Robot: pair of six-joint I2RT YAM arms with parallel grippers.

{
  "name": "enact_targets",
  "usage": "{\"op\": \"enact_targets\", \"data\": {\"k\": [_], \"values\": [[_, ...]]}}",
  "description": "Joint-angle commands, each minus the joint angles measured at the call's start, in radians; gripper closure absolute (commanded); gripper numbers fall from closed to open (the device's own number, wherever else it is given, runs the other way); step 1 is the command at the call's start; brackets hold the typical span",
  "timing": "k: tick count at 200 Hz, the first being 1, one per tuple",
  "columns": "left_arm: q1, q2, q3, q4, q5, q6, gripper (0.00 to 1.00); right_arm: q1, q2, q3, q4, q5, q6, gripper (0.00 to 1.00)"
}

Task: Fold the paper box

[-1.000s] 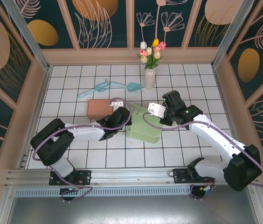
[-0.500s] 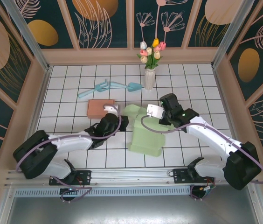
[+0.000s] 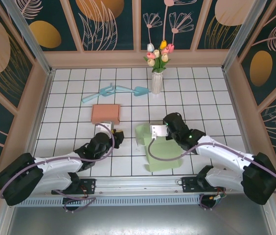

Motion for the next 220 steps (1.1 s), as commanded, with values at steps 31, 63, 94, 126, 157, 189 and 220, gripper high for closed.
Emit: {"op": "enact_targets", "data": {"k": [31, 63, 94, 126, 157, 189, 220], "values": [[0.002, 0.107, -0.007, 0.231, 0.178, 0.111, 0.52, 0.034, -0.049, -0.063, 0.258, -0.037, -0.112, 1.00], [0.002, 0.151, -0.059, 0.337, 0.222, 0.127, 0.50, 0.037, -0.003, -0.084, 0.326, -0.010, -0.122, 1.00], [0.001, 0.185, -0.080, 0.368, 0.229, 0.145, 0.46, 0.038, 0.038, -0.110, 0.350, 0.012, -0.144, 1.00], [0.001, 0.231, -0.039, 0.338, 0.182, 0.165, 0.46, 0.039, 0.076, -0.123, 0.347, 0.028, -0.153, 1.00], [0.001, 0.258, -0.011, 0.342, 0.172, 0.178, 0.46, 0.039, 0.087, -0.118, 0.330, 0.017, -0.144, 1.00], [-0.003, 0.272, -0.016, 0.386, 0.212, 0.180, 0.46, 0.038, 0.104, -0.117, 0.343, 0.032, -0.152, 1.00], [-0.003, 0.285, 0.007, 0.365, 0.210, 0.194, 0.46, 0.040, 0.116, -0.142, 0.407, 0.057, -0.179, 1.00]]}}
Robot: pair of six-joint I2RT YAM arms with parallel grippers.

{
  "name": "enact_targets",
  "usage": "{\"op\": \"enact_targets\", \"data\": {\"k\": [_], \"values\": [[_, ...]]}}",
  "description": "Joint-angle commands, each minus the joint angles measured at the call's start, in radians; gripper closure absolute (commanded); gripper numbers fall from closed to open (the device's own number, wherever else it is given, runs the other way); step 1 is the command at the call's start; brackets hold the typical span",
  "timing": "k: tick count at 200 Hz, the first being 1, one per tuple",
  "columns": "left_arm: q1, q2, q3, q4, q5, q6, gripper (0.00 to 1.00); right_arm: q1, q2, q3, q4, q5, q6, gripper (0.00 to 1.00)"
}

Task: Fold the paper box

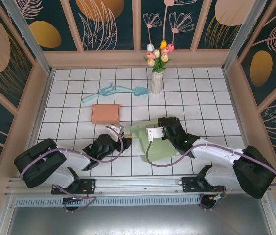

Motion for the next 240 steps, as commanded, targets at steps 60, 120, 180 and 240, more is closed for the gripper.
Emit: {"op": "enact_targets", "data": {"k": [60, 120, 180, 240], "values": [[-0.011, 0.094, 0.057, 0.061, 0.036, 0.041, 0.50, 0.020, 0.075, -0.058, 0.102, 0.087, -0.091, 1.00], [-0.036, 0.174, 0.124, 0.071, 0.023, 0.031, 0.56, 0.029, 0.102, -0.052, 0.099, 0.086, -0.082, 1.00], [-0.090, 0.260, 0.206, 0.044, -0.054, 0.027, 0.66, 0.033, 0.105, -0.044, 0.072, 0.087, -0.071, 1.00], [-0.110, 0.246, 0.218, 0.056, -0.108, 0.003, 0.65, 0.044, 0.122, -0.044, 0.067, 0.101, -0.080, 1.00]]}}
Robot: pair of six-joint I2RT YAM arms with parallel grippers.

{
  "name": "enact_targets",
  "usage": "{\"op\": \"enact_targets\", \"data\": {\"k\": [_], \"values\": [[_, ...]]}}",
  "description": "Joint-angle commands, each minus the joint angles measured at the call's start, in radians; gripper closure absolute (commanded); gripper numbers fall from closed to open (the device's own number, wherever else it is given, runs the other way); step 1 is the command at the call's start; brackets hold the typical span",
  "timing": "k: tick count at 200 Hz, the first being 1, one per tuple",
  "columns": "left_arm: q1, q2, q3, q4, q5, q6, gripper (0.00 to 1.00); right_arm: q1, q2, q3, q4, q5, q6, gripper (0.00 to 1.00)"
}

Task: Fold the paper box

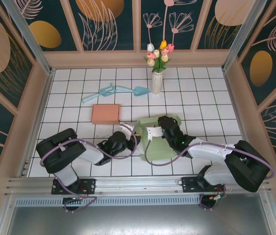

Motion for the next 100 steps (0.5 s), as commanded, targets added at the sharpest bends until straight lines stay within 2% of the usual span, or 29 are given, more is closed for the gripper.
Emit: {"op": "enact_targets", "data": {"k": [1, 57, 100], "values": [[-0.017, -0.004, 0.032, 0.032, -0.030, -0.010, 0.65, 0.027, 0.036, -0.012, -0.086, -0.033, -0.025, 1.00], [-0.046, 0.012, 0.065, 0.054, -0.046, -0.007, 0.66, 0.059, 0.094, -0.011, -0.045, -0.026, -0.013, 1.00], [-0.049, 0.034, 0.081, 0.056, -0.130, -0.020, 0.67, 0.079, 0.111, -0.024, -0.030, -0.020, -0.029, 1.00]]}}
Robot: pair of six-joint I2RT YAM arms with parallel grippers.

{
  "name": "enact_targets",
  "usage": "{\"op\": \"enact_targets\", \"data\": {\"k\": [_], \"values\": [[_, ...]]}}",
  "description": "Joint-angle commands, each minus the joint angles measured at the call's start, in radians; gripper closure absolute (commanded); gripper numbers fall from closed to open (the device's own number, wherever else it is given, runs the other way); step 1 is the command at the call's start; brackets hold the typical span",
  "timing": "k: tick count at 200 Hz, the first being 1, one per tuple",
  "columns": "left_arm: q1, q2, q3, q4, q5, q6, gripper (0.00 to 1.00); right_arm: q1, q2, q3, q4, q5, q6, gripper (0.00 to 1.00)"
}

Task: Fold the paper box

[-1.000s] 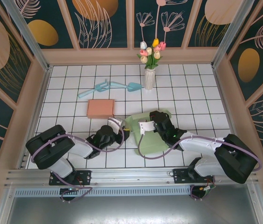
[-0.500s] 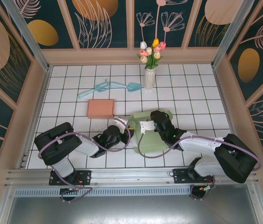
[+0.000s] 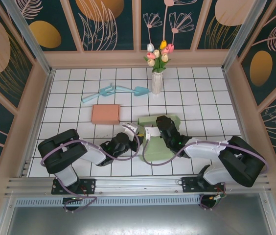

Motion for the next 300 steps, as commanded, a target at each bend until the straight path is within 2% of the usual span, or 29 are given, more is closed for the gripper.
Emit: {"op": "enact_targets", "data": {"k": [1, 72, 106, 130, 145, 173, 183, 197, 212, 238, 260, 270, 279, 300], "values": [[0.000, 0.020, 0.047, 0.056, -0.080, -0.018, 0.67, 0.044, 0.035, -0.027, -0.114, -0.091, -0.030, 1.00], [0.001, 0.083, 0.120, -0.017, -0.243, 0.010, 0.60, 0.067, -0.002, -0.026, -0.204, -0.112, -0.016, 1.00], [0.003, 0.075, 0.121, -0.022, -0.306, 0.062, 0.61, 0.070, -0.017, -0.019, -0.264, -0.150, 0.003, 1.00], [0.002, 0.068, 0.102, 0.023, -0.270, 0.093, 0.68, 0.070, -0.021, -0.003, -0.307, -0.175, 0.031, 1.00], [0.001, 0.065, 0.084, 0.051, -0.249, 0.102, 0.69, 0.070, -0.018, -0.002, -0.314, -0.174, 0.040, 1.00], [0.002, 0.068, 0.046, 0.121, -0.295, 0.088, 0.74, 0.070, -0.018, 0.002, -0.310, -0.180, 0.049, 1.00], [0.002, 0.070, 0.037, 0.144, -0.306, 0.081, 0.73, 0.070, -0.018, 0.006, -0.313, -0.189, 0.058, 1.00], [0.001, 0.070, 0.032, 0.172, -0.316, 0.068, 0.62, 0.071, -0.017, 0.011, -0.325, -0.205, 0.073, 1.00], [0.002, 0.073, 0.034, 0.192, -0.303, 0.061, 0.56, 0.071, -0.013, 0.011, -0.331, -0.214, 0.082, 1.00], [-0.002, 0.074, 0.033, 0.231, -0.265, 0.057, 0.58, 0.075, -0.003, 0.017, -0.334, -0.219, 0.097, 1.00], [-0.001, 0.071, 0.026, 0.255, -0.247, 0.060, 0.69, 0.075, 0.005, 0.020, -0.332, -0.220, 0.101, 1.00], [-0.002, 0.068, 0.018, 0.265, -0.227, 0.060, 0.71, 0.076, 0.008, 0.019, -0.331, -0.222, 0.104, 1.00], [-0.003, 0.060, 0.007, 0.272, -0.199, 0.060, 0.70, 0.076, 0.011, 0.018, -0.331, -0.221, 0.107, 1.00], [-0.003, 0.031, -0.036, 0.282, -0.168, 0.050, 0.60, 0.076, 0.021, 0.018, -0.328, -0.204, 0.108, 1.00]]}}
